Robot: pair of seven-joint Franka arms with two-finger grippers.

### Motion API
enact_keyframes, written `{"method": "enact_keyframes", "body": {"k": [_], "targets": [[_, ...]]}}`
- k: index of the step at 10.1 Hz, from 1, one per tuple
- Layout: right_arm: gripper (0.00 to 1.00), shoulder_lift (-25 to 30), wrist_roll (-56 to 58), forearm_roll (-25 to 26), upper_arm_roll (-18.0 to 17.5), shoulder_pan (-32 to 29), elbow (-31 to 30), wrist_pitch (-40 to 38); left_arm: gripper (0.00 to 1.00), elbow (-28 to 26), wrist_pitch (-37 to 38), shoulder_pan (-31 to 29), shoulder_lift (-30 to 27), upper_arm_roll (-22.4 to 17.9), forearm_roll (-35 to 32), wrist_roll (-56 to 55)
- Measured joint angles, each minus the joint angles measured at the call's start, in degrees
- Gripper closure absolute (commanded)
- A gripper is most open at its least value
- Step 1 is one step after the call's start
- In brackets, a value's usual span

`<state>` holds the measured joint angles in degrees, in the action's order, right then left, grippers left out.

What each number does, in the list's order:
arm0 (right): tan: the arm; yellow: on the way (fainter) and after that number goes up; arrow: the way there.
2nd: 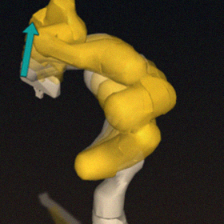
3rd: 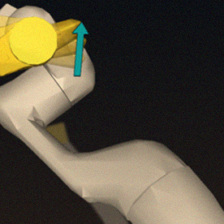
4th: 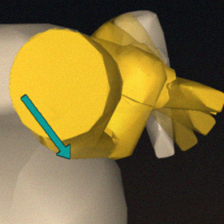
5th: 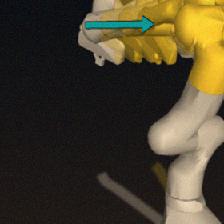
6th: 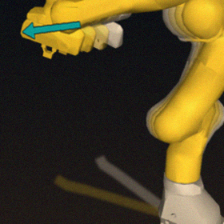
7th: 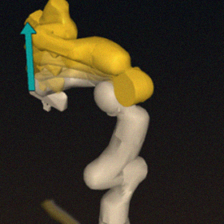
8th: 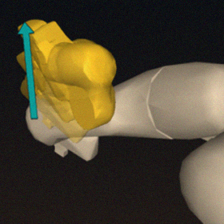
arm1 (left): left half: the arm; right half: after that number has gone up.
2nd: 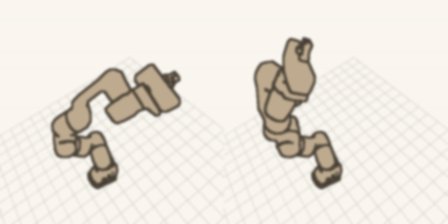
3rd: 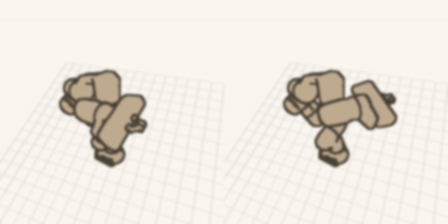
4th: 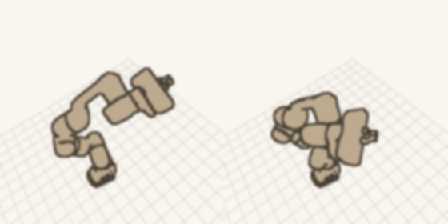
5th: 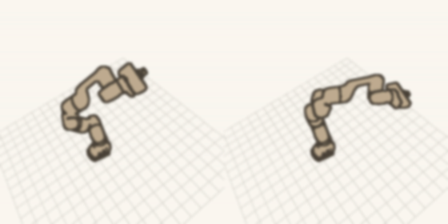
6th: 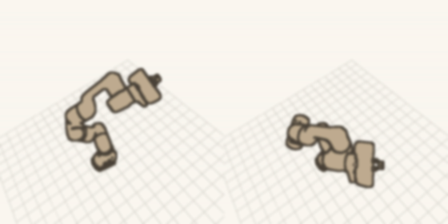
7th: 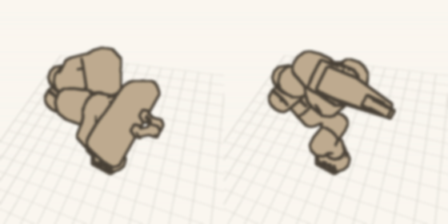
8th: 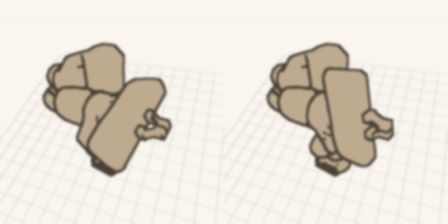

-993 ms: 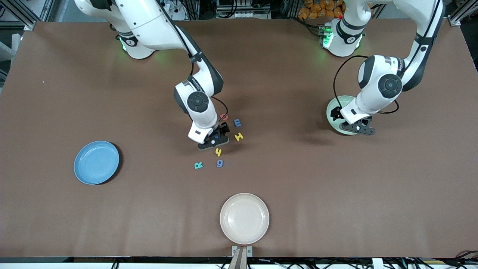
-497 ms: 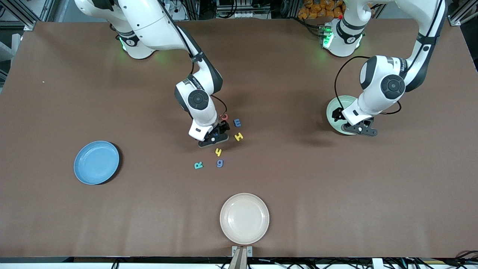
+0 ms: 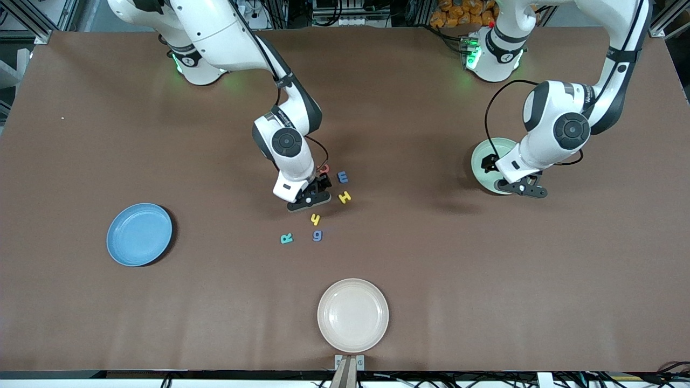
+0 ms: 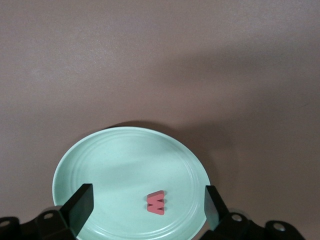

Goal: Sort uppercase to blue plate, lowercase to green plate
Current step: 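Release the pink w onto the green plate while the right gripper lowers, then grasp the blue M with the right gripper and carry it to the blue plate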

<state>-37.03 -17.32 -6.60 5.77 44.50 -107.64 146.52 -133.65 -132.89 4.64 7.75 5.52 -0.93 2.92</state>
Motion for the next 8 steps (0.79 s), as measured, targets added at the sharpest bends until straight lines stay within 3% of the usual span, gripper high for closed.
{"method": "enact_keyframes", "body": {"k": [1, 2, 8], "targets": [[0.95, 0.0, 0.0, 0.0, 0.0, 0.0, 0.0, 0.0, 0.03, 0.0, 0.0, 0.0, 0.0, 0.0, 0.0, 0.0], [1.00, 0.2, 0.0, 0.0, 0.1, 0.0, 0.0, 0.0, 0.03, 0.0, 0.1, 0.0, 0.0, 0.0, 0.0, 0.0], [1.00, 1.3, 0.0, 0.0, 0.4, 0.0, 0.4, -1.0, 0.02, 0.0, 0.3, 0.0, 0.0, 0.0, 0.0, -0.2]]}}
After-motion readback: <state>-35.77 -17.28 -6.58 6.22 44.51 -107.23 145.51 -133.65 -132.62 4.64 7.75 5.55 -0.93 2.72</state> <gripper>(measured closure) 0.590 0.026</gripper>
